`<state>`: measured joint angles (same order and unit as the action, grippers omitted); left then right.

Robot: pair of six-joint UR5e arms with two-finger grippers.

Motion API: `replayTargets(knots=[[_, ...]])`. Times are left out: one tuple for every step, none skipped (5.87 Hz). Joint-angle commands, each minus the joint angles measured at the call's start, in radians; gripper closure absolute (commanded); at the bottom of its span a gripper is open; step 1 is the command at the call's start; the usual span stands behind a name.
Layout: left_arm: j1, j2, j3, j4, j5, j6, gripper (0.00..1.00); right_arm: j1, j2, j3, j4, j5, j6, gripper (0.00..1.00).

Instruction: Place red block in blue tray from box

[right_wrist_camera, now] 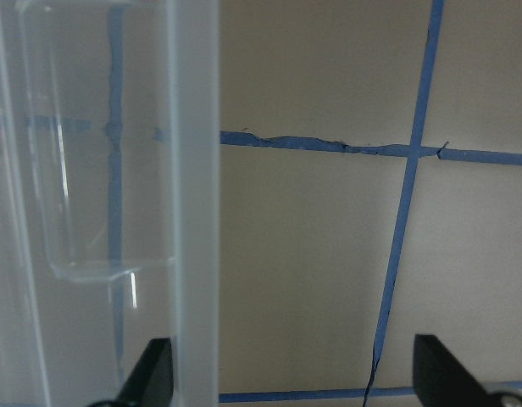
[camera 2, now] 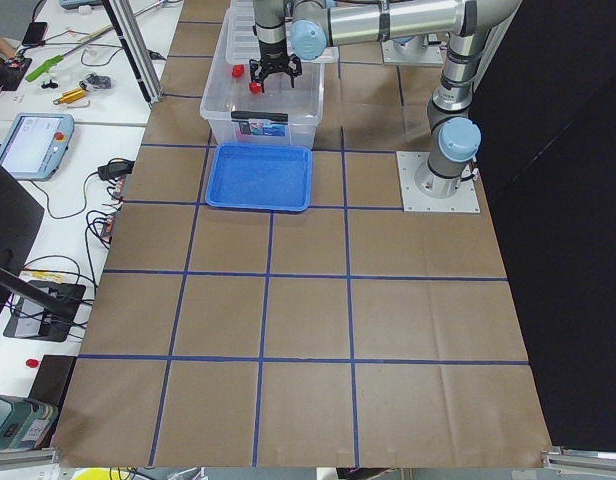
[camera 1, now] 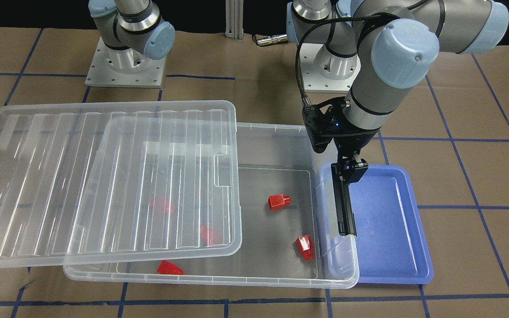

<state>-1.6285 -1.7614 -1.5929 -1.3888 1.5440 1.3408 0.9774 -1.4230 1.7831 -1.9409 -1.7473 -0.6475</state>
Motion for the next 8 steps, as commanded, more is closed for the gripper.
replayTargets(knots=[[-0.056,-0.074,0.031,0.051,-0.001,0.02,0.05,-0.022,-0.011,0.001,0.01,-0.001,0.011,0.0],[-0.062,-0.114,0.031,0.101,-0.01,0.035,0.05,-0.022,-0.011,0.002,0.016,0.0,0.012,0.0],[-0.065,-0.14,0.009,0.155,-0.01,0.07,0.05,-0.022,-0.019,0.002,0.023,-0.003,0.044,0.0],[-0.067,-0.16,-0.019,0.19,-0.01,0.067,0.04,-0.02,-0.046,-0.01,0.052,0.002,0.084,0.0],[-0.074,-0.2,-0.042,0.244,-0.012,0.069,0.04,-0.013,-0.077,-0.034,0.098,0.009,0.16,0.0],[-0.121,-0.254,-0.054,0.304,-0.005,0.061,0.03,0.015,-0.086,-0.092,0.184,0.015,0.214,0.0],[-0.143,-0.269,-0.071,0.351,-0.004,0.028,0.03,0.082,-0.097,-0.162,0.301,0.023,0.309,0.0],[-0.145,-0.277,-0.099,0.359,-0.005,0.024,0.03,0.175,-0.106,-0.232,0.416,0.038,0.457,0.0]])
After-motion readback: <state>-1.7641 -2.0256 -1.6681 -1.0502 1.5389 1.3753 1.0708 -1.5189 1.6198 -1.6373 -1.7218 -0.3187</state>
